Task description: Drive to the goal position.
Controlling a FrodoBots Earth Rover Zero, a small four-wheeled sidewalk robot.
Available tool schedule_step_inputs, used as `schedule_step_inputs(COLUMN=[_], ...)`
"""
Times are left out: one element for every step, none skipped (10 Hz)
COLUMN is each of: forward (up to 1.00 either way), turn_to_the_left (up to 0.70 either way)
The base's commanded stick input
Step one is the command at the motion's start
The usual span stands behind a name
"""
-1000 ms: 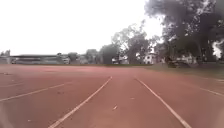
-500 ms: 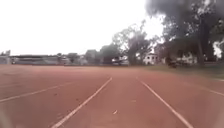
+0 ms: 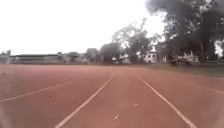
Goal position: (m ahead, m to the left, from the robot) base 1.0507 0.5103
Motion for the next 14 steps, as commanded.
schedule_step_inputs(forward=[0.45, 0.45, 0.45, 0.45, 0.45, 0.45, 0.45, 0.45, 0.45, 0.45, 0.45, 0.45, 0.45, 0.45], turn_to_the_left=[0.00, 0.00, 0.00, 0.00, 0.00, 0.00, 0.00, 0.00, 0.00, 0.00, 0.00, 0.00, 0.00, -0.01])
